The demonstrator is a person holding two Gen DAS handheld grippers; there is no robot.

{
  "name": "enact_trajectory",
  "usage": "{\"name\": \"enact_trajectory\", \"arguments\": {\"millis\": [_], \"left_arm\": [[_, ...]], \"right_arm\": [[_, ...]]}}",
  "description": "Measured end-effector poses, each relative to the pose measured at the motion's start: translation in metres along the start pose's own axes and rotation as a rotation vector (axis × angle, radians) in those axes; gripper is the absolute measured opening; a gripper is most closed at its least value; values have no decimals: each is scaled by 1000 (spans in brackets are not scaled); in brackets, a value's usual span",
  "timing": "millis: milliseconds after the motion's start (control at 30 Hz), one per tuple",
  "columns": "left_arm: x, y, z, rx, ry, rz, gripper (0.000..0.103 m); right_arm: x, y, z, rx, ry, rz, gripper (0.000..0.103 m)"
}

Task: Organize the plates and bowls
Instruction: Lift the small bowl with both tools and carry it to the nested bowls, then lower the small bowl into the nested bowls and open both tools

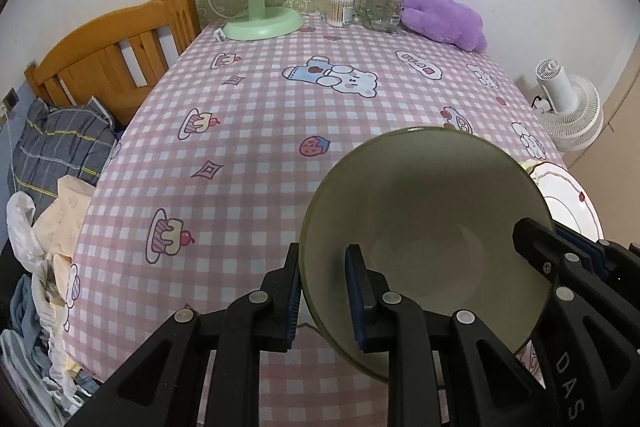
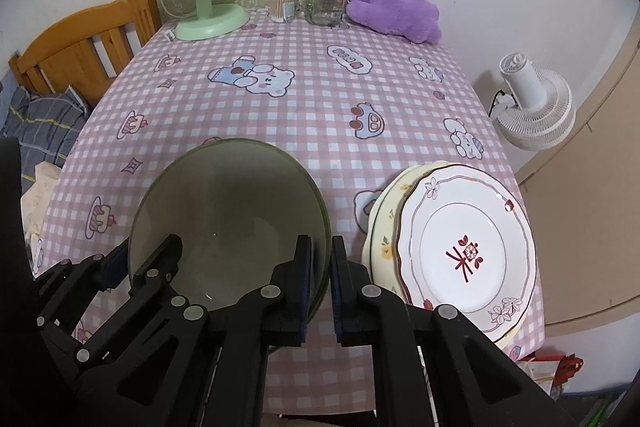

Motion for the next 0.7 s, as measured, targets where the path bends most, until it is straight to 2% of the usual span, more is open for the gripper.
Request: {"name": "enact_trajectory", "arguments": {"millis": [200,267,433,500,533,633,667,700], "left_arm": [[-3,0,0,4,14,33,21],[-7,0,0,8,9,50,30],[-12,5,-7,-1,16,92,41],[-14,5,-11,22,-17,90,55],[-16,5,-14,33,-51,90,67],[-19,8,-25,27,-71,91,75],[-21,9,-26,30,-80,95,79],[-23,10,-28,30,-90,101,80]], "right_arm": [[-5,-2,0,-6,5,26,11],[-7,-4,0,-13,22,58,11],[-10,-5,-1,-12,70,116,12],[-12,-4,-4,-14,81,129,12],[-12,-3,-5,-14,88,133,12],[-15,-1,-13,-10,105,132,15],[-17,-1,-15,-8,109,130,20],[-18,0,-17,-5,114,128,35]]}}
Point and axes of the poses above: each gripper's, at about its wrist camera, not at the fingertips, and z roughly the way its jaws point, x to its left, y to its top, the point moved 7 cm from there along z, roughly the way its jaws point, and after that the axes turned 15 degrees about -y, right-handed, at the moved point
